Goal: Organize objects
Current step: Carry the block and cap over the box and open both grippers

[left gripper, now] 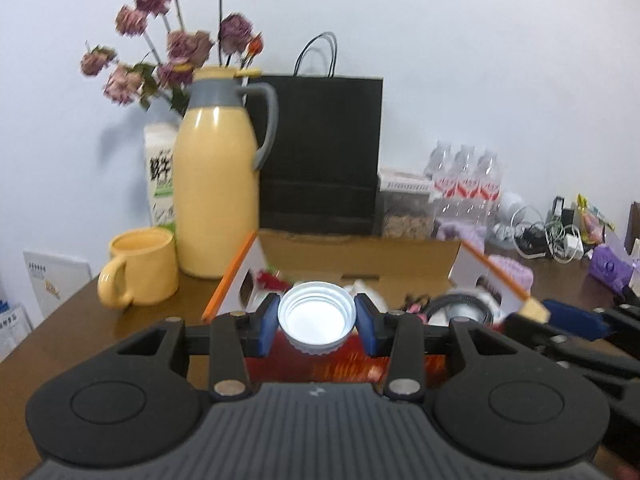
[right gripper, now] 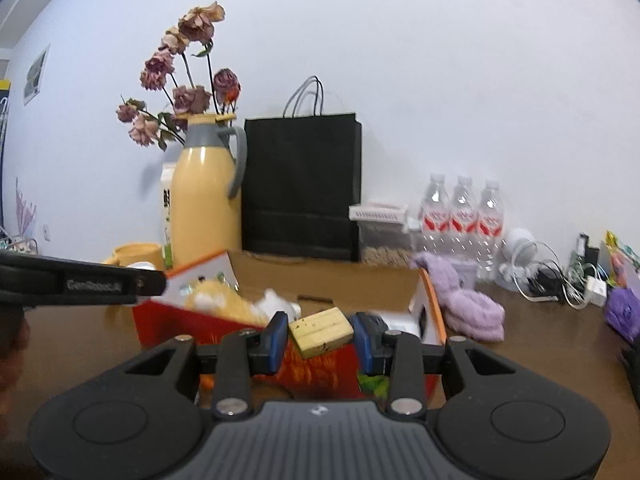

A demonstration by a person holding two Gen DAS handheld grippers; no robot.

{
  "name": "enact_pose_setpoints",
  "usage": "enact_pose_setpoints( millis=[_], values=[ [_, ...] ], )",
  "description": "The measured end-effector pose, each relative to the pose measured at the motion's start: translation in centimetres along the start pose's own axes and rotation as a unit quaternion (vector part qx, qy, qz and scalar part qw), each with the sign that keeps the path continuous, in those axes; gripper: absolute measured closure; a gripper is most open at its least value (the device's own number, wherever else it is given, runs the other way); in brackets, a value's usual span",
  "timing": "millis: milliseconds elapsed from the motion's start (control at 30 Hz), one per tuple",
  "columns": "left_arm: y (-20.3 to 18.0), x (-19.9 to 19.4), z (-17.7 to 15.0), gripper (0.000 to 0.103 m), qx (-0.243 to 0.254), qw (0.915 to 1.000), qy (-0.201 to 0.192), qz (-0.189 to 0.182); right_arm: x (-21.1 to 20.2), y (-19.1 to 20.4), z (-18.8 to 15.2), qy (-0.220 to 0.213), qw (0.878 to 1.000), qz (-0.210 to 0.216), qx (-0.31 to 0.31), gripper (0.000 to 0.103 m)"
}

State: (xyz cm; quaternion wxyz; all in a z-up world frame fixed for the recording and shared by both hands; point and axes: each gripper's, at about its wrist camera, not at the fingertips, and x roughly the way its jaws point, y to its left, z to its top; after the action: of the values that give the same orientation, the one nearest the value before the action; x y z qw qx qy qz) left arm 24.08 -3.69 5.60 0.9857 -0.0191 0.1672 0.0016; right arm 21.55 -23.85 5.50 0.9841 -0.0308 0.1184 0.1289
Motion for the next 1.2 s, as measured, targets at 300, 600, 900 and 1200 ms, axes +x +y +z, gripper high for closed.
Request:
enact_pose_setpoints(
  millis=[300, 600, 900, 1200],
  values=[
    [-1.1, 3.8, 3.2, 0.062, -0.005, 0.9997, -0.024, 0.001, 5.4, 0.3, 3.3, -0.021, 1.000, -0.014, -0.006, 0.069],
    [-0.7, 9.9, 4.1, 0.062, -0.017, 0.9998, 0.007, 0.002, 11.8, -0.9, 3.3, 0.010, 1.000, -0.022, 0.009, 0.069],
    [-0.5, 13.0, 3.0, 0.062, -0.003, 0.9991, 0.042, 0.002, 14.4, -1.6, 1.8, 0.051, 0.998, -0.018, 0.010, 0.069],
    [-0.5, 12.9, 2.4, 0.019, 0.004, 0.9992, 0.037, 0.015, 14.5, -1.6, 1.2, 0.069, 0.997, -0.031, 0.007, 0.039]
  ],
)
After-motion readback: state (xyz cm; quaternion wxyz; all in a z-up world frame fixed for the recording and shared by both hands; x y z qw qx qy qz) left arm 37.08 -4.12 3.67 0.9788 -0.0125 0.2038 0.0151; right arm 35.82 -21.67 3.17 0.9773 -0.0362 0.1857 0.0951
